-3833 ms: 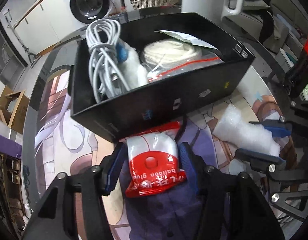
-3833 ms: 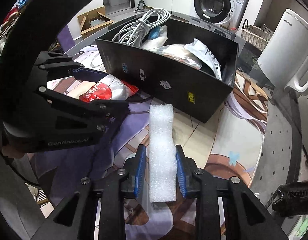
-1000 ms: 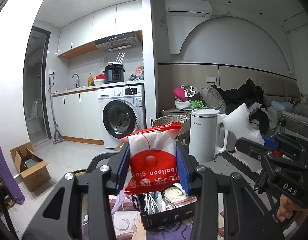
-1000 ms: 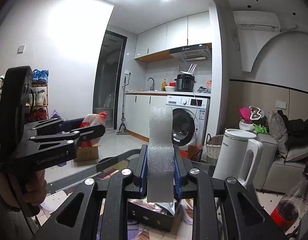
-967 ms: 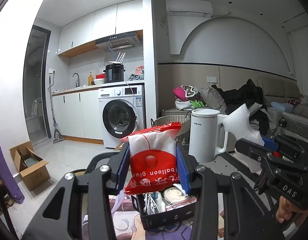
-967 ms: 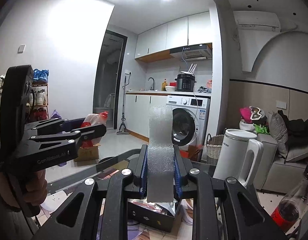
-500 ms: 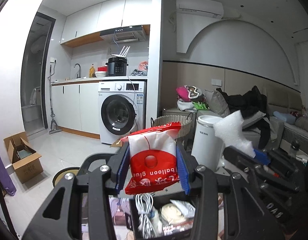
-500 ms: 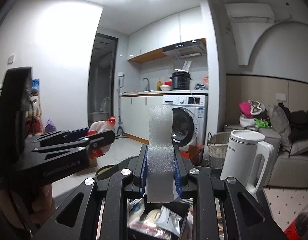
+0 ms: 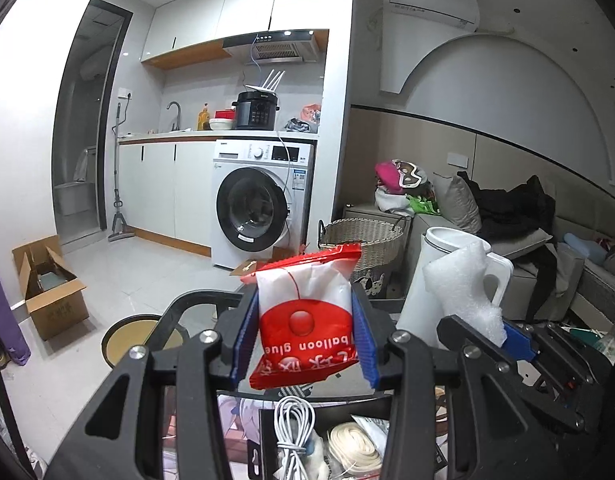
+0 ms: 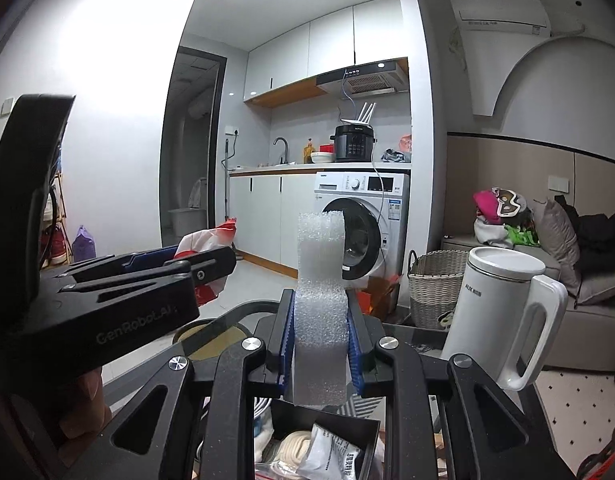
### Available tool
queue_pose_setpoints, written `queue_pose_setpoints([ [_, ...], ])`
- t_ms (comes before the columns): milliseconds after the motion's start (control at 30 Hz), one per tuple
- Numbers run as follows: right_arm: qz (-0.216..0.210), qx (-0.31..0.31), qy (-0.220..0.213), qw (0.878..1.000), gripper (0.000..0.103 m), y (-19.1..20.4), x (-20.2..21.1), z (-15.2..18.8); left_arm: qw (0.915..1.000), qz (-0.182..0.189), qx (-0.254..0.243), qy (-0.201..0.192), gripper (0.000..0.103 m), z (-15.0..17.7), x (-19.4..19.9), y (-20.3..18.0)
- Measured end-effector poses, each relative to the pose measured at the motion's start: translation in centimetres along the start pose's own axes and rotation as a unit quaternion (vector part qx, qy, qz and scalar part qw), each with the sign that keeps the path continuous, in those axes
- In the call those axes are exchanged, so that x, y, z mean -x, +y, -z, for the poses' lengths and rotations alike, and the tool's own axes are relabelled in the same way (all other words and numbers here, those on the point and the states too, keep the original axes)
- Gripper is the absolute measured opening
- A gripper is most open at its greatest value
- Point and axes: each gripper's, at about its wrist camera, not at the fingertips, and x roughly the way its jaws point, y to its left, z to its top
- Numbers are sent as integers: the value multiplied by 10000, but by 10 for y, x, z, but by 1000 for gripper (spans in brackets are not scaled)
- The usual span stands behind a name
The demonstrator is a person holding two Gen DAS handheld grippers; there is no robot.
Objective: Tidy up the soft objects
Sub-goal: 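Lower the red packet and foam strip into the black box and open both tools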
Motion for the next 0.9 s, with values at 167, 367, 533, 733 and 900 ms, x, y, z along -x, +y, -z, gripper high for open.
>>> queue_pose_setpoints([
  [167,-9,-50,-71,10000,22,-3,1,-1,10000,18,-30,-20,42,-1,1,0],
  [367,-5,-77,13,10000,22,-5,-2,0,9999,9,-38,109,42,-1,-6,-3],
  [533,127,-71,409,9991,22,-8,-12,6,9980,20,-67,626,42,1,-27,-6],
  [733,243,-211,1107,9933,22,-16,-35,18,9883,86,17,1525,42,18,-59,-10],
  [900,253,-302,1781,9832,22,-22,-55,35,9753,174,27,2200,42,36,-81,-15],
])
